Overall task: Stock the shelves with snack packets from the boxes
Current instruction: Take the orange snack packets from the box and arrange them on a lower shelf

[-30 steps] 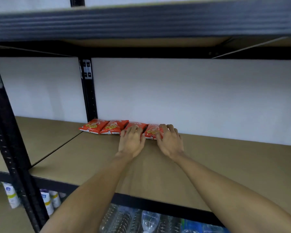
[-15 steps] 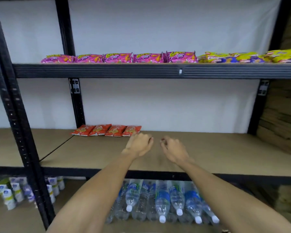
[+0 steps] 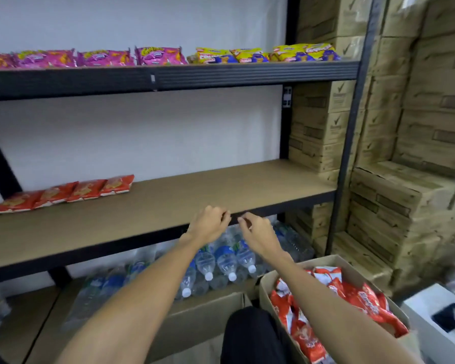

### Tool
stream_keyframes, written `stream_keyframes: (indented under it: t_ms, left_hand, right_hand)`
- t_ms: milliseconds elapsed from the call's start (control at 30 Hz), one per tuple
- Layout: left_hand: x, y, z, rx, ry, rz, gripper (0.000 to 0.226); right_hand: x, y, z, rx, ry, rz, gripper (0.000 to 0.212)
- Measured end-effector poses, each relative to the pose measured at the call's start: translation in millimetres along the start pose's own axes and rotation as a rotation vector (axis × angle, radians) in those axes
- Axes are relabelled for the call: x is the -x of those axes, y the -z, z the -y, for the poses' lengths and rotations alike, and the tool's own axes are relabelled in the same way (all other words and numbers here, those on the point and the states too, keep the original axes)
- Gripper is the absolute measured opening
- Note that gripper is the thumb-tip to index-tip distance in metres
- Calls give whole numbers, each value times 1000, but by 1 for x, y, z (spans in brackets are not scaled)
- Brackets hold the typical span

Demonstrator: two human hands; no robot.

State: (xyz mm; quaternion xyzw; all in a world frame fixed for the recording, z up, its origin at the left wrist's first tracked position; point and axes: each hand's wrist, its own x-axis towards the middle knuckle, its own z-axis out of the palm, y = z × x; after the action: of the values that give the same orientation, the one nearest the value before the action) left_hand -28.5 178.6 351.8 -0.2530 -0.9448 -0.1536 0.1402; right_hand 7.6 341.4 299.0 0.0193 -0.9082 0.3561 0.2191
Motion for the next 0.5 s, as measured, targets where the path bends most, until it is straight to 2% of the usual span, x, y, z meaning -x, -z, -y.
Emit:
stream_keyframes:
  t_ms: [233, 500]
  left_hand:
    - [-12, -98, -88, 137, -130, 175, 34]
    - [-11, -203, -162, 211, -192, 469, 30]
  right_hand:
    - [66, 52, -106, 38, -228, -44, 25]
    - [150, 95, -207, 98, -507, -120, 21]
